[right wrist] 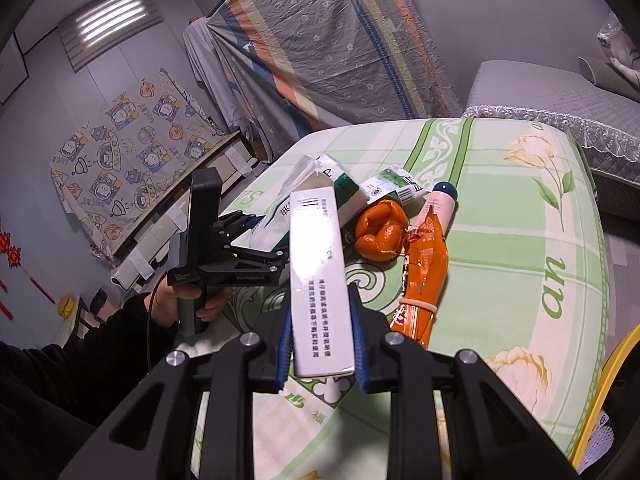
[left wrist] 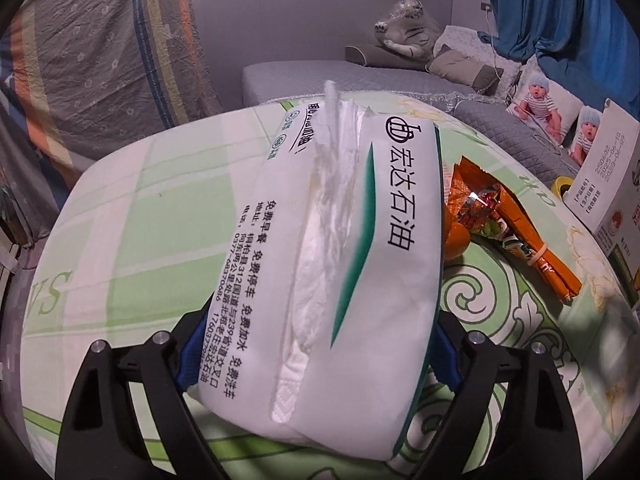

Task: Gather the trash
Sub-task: 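Carry tissue pack and white box over the yellow bin and release both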

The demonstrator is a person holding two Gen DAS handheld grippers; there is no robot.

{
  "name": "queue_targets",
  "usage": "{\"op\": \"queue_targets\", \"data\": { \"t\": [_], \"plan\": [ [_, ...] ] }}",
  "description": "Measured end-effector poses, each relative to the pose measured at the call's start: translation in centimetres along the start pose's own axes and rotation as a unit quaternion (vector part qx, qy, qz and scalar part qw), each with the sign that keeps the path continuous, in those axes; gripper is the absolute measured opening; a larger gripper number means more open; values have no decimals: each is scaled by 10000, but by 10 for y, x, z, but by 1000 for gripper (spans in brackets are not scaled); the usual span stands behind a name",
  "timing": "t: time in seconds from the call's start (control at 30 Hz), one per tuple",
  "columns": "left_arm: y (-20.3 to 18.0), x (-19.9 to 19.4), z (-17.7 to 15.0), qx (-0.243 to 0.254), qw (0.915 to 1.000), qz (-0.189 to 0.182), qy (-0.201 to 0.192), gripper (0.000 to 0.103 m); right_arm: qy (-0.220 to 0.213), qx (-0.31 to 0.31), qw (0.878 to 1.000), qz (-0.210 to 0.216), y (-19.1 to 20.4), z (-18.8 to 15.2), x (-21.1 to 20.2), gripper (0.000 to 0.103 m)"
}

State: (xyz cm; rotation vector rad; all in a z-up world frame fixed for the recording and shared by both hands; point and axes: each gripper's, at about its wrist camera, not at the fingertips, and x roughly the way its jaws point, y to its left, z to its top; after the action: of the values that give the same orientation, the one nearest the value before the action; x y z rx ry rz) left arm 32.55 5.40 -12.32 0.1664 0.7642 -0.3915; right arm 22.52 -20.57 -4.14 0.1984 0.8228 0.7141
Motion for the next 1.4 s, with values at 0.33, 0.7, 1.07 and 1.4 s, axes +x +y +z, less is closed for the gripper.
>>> {"op": "queue_targets", "data": {
  "t": [0.33, 0.7, 1.07, 1.4],
  "plan": [
    [10, -100, -17, -329, 9959, 197, -820, 80, -276, 136, 9995, 43, 8, -12, -32, 23],
    [-36, -192, -37, -755, 9821, 705, -1576, 81, -491, 665, 9966, 64, 4, -41, -49, 23],
    [-122, -203, 6, -284, 9793, 118, -2001, 81, -1317, 1179, 9832, -449, -23, -56, -115, 23],
    [-210, -184, 42, 342, 9734, -564, -2195, 81, -1946, 1522, 9637, -1008, -59, -75, -172, 23]
  ]
}}
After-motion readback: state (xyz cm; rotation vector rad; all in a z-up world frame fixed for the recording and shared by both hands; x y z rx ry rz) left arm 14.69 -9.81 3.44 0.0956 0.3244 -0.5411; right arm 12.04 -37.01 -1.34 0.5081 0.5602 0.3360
